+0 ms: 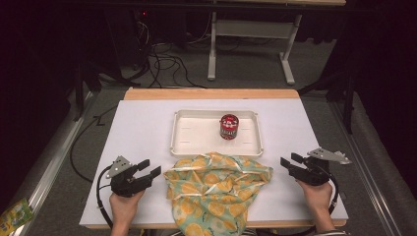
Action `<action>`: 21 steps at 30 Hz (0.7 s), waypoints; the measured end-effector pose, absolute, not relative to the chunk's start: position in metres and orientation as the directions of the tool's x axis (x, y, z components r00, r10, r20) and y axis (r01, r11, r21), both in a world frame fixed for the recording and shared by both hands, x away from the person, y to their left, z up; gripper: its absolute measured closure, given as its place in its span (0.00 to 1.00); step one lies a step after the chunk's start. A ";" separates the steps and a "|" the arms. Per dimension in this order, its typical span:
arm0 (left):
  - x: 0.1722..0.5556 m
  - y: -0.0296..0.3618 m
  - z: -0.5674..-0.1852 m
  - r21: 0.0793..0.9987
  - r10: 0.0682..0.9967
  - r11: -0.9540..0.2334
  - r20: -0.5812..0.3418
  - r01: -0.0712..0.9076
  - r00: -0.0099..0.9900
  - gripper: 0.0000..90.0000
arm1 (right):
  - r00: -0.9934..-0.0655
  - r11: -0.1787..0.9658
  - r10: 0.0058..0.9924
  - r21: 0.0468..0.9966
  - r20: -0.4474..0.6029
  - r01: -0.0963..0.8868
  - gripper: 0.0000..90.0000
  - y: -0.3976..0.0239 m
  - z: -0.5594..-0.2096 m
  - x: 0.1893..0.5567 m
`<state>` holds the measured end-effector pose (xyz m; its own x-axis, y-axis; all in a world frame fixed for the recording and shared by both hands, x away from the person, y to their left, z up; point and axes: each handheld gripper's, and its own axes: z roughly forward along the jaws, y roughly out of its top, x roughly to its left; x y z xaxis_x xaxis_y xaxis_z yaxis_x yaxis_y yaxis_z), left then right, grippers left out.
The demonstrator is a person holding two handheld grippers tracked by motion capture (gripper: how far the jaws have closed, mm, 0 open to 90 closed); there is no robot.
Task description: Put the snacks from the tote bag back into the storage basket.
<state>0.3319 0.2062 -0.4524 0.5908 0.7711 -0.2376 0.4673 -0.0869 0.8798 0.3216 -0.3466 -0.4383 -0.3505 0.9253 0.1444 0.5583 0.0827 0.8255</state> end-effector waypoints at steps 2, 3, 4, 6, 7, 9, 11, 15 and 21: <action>0.333 0.208 -0.453 0.876 0.777 -0.088 -0.237 0.474 0.583 0.47 | -0.339 0.072 0.929 0.824 0.150 0.562 0.52 -0.349 -0.441 0.321; 0.334 0.209 -0.453 0.873 0.788 -0.084 -0.237 0.480 0.568 0.47 | -0.332 0.065 0.931 0.823 0.154 0.564 0.52 -0.350 -0.442 0.321; 0.334 0.210 -0.454 0.871 0.795 -0.082 -0.236 0.484 0.559 0.47 | -0.329 0.065 0.932 0.824 0.151 0.562 0.52 -0.352 -0.444 0.321; 0.336 0.212 -0.455 0.869 0.808 -0.077 -0.233 0.489 0.541 0.47 | -0.320 0.062 0.936 0.825 0.147 0.561 0.52 -0.354 -0.447 0.321; 0.337 0.213 -0.455 0.867 0.814 -0.074 -0.234 0.493 0.532 0.47 | -0.308 0.056 0.940 0.821 0.149 0.568 0.52 -0.355 -0.448 0.321; 0.339 0.215 -0.457 0.860 0.824 -0.069 -0.236 0.505 0.515 0.47 | -0.297 0.047 0.943 0.820 0.153 0.570 0.52 -0.358 -0.451 0.321; 0.342 0.216 -0.459 0.853 0.833 -0.068 -0.237 0.517 0.500 0.47 | -0.287 0.037 0.945 0.822 0.155 0.568 0.52 -0.360 -0.453 0.321; 0.348 0.217 -0.463 0.843 0.853 -0.073 -0.224 0.533 0.472 0.47 | -0.273 0.038 0.951 0.819 0.147 0.573 0.52 -0.364 -0.457 0.322; 0.355 0.216 -0.468 0.830 0.873 -0.082 -0.208 0.551 0.442 0.46 | -0.248 0.025 0.958 0.814 0.147 0.580 0.52 -0.366 -0.463 0.324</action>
